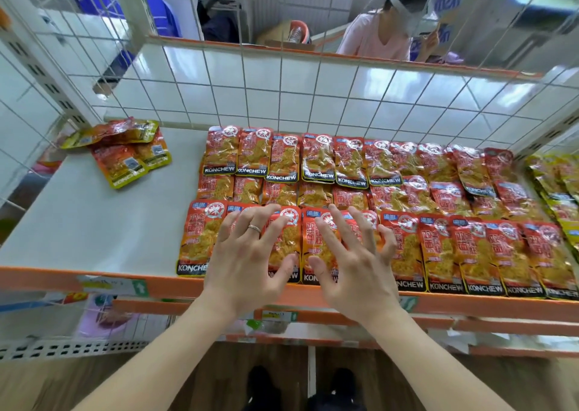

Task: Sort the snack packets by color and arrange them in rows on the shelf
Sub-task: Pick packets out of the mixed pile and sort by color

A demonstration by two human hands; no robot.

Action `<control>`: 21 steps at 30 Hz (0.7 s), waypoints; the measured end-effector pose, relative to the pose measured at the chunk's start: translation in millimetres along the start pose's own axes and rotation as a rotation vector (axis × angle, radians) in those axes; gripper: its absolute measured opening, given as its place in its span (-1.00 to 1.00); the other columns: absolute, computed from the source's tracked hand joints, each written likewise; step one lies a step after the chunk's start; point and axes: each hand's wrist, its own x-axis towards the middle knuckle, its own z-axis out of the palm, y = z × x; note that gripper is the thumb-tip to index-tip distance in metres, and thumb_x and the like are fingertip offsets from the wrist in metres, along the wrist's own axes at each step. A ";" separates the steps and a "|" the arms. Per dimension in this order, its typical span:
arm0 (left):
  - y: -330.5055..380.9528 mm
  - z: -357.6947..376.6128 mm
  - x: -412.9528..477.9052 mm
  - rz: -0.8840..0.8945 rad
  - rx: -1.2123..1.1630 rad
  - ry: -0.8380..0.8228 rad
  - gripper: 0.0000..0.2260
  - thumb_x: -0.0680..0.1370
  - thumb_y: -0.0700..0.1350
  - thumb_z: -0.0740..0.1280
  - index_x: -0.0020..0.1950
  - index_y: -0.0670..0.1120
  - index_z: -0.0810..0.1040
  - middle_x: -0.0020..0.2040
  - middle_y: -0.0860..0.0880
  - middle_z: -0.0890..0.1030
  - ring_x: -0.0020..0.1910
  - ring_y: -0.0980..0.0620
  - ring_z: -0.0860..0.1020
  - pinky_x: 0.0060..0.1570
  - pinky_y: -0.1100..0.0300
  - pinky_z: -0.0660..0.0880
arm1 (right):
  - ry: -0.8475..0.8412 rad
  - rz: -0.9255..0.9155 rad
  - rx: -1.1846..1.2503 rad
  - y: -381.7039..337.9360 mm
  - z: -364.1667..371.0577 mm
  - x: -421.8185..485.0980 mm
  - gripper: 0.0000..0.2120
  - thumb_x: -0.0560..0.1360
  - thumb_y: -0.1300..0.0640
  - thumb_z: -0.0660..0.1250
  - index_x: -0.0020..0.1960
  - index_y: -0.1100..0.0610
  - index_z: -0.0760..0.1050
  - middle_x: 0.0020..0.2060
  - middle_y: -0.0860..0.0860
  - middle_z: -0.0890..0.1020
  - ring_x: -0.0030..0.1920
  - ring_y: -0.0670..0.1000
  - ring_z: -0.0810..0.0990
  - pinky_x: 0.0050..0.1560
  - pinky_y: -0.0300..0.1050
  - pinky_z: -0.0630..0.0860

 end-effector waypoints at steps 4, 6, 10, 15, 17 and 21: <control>0.9 0.9 1.3 -0.007 0.035 -0.012 -0.44 0.52 0.26 0.18 0.42 -0.03 0.45 0.43 0.00 0.42 0.43 -0.08 0.38 0.46 -0.16 0.23 | -0.068 0.015 -0.019 -1.3 -3.0 2.3 -0.42 0.56 -0.32 0.03 0.47 -0.09 0.38 0.54 -0.05 0.31 0.55 0.07 0.21 0.39 0.30 0.11; 1.9 1.7 0.5 -0.007 0.045 -0.015 -0.43 0.53 0.26 0.16 0.43 -0.03 0.45 0.42 -0.01 0.44 0.42 -0.08 0.38 0.45 -0.14 0.23 | -0.095 0.014 -0.024 -0.8 -2.8 1.5 -0.41 0.57 -0.33 0.00 0.49 -0.09 0.36 0.54 -0.05 0.31 0.56 0.05 0.20 0.41 0.29 0.09; 3.2 3.2 0.3 0.011 0.100 -0.021 -0.43 0.52 0.25 0.15 0.41 -0.05 0.44 0.37 -0.03 0.45 0.37 -0.10 0.39 0.41 -0.10 0.23 | -0.084 0.005 -0.007 -0.3 -1.4 0.4 -0.42 0.56 -0.29 0.06 0.47 -0.05 0.39 0.47 -0.03 0.42 0.49 0.03 0.32 0.39 0.25 0.14; 1.3 5.0 2.0 0.034 0.154 -0.018 -0.46 0.51 0.23 0.16 0.37 -0.05 0.41 0.34 -0.05 0.44 0.34 -0.13 0.39 0.34 -0.11 0.24 | -0.033 -0.001 0.043 1.0 0.6 0.0 -0.44 0.55 -0.26 0.08 0.43 -0.02 0.43 0.42 -0.02 0.47 0.45 0.03 0.38 0.36 0.20 0.18; 1.8 5.4 2.2 0.032 0.154 -0.014 -0.47 0.51 0.23 0.16 0.37 -0.05 0.41 0.34 -0.06 0.44 0.34 -0.13 0.39 0.33 -0.12 0.26 | -0.036 -0.009 0.061 1.7 2.3 0.0 -0.44 0.55 -0.26 0.10 0.44 -0.01 0.43 0.42 0.00 0.48 0.45 0.04 0.38 0.36 0.20 0.19; 4.2 5.2 0.9 0.022 0.134 -0.012 -0.48 0.52 0.21 0.17 0.37 -0.07 0.42 0.35 -0.06 0.44 0.35 -0.13 0.38 0.34 -0.11 0.32 | -0.050 -0.013 0.093 4.0 3.4 -0.8 -0.43 0.55 -0.26 0.08 0.45 0.00 0.42 0.44 0.01 0.46 0.45 0.06 0.38 0.35 0.21 0.22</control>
